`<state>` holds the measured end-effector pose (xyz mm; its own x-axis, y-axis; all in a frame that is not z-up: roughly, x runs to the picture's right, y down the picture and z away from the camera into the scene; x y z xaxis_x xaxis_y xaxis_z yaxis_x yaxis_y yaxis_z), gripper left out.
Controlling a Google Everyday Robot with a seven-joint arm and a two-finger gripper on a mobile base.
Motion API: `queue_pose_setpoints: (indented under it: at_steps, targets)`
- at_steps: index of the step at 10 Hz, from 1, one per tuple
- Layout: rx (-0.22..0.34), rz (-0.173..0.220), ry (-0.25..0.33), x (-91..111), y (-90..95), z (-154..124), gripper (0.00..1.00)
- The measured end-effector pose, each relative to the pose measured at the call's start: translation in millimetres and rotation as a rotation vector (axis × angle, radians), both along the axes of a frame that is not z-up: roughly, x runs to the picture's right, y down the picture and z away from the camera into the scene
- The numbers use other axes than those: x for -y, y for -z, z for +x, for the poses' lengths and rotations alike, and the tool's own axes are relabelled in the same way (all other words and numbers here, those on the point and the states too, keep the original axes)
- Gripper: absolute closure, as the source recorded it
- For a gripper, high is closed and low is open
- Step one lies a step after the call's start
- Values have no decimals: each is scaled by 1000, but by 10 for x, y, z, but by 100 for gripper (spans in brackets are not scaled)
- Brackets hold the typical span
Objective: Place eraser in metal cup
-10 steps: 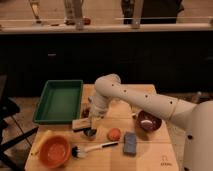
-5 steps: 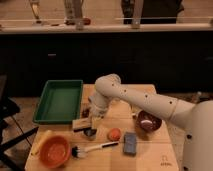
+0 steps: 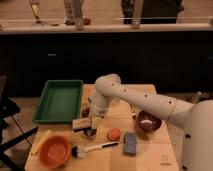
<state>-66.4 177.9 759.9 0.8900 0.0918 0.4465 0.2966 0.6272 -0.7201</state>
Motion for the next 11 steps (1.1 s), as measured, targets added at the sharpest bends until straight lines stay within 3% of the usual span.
queue_pose_setpoints:
  at_steps: [3,8,11]
  targets:
    - [14,16,11,9,49,-44,100]
    - [31,21,35,-14,119,-84,100]
    - [14,24,37,-30,189,-65,100]
